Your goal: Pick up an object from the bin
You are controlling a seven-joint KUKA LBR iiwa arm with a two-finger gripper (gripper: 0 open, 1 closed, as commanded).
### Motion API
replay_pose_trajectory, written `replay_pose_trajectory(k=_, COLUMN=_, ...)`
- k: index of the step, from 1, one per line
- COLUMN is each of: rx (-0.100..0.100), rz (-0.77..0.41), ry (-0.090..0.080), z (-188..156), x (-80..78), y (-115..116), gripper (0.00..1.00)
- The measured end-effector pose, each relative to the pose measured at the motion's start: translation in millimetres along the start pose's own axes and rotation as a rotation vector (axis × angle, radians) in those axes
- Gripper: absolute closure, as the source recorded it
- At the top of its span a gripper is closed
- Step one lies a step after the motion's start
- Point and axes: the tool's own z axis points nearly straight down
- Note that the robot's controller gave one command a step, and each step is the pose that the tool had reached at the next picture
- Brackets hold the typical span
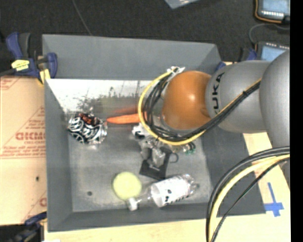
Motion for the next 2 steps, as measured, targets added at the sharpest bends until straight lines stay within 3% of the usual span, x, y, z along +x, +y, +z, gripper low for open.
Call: replay_pose_trajectory(k=2, rx=0.0, rz=0.001, ry=0.0, z=-1.5, x=0.1, y=0.2, gripper=1.0)
